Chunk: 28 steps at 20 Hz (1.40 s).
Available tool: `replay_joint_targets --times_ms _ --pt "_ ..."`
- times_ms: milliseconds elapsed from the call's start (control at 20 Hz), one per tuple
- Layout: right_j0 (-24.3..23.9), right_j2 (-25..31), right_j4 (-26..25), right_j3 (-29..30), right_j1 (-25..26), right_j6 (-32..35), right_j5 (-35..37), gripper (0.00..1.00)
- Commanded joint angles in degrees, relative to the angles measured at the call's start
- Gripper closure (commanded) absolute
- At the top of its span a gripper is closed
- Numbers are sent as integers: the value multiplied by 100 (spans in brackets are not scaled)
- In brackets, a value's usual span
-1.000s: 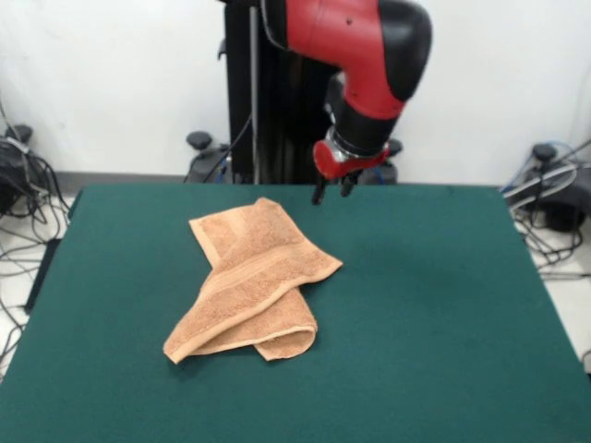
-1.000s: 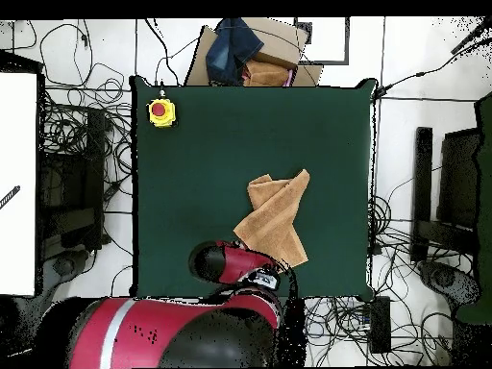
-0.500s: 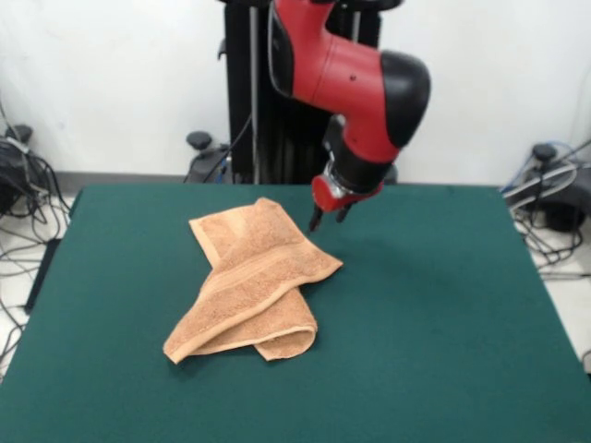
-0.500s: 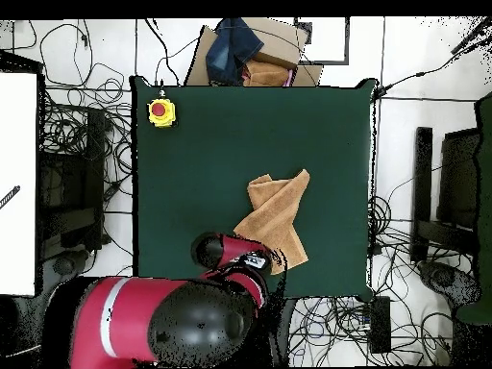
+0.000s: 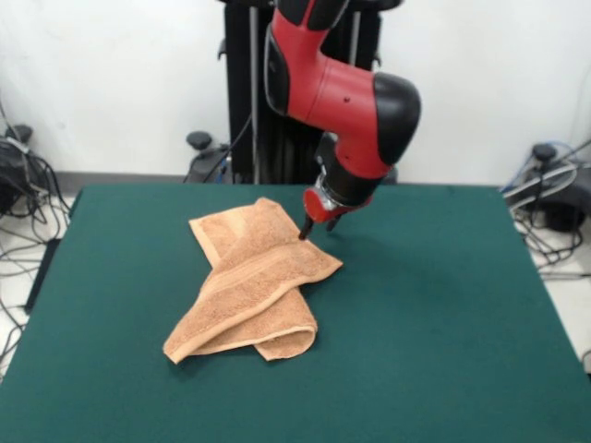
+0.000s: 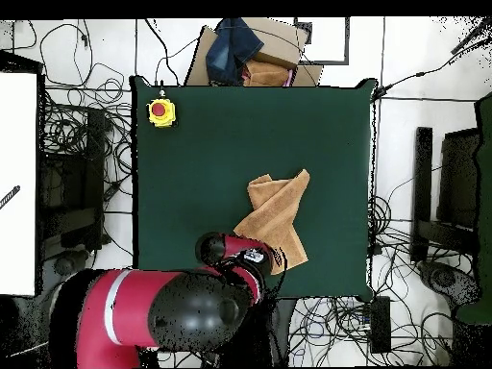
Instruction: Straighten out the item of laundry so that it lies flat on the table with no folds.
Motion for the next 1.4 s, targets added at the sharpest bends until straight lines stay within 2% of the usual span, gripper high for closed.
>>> replay_joint_targets --times_ms 50,500,750,950,1100,1400 --pt "227 52 332 -560 26 1608 -112 0" --pt "290 249 565 -692 221 1824 -463 0" --pt "294 271 816 -947 364 1752 310 0" --pt "303 251 865 -1118 413 1632 388 0" --pt "177 438 877 -1247 456 1571 258 0" --pt "270 474 1031 -1532 577 1666 352 0"
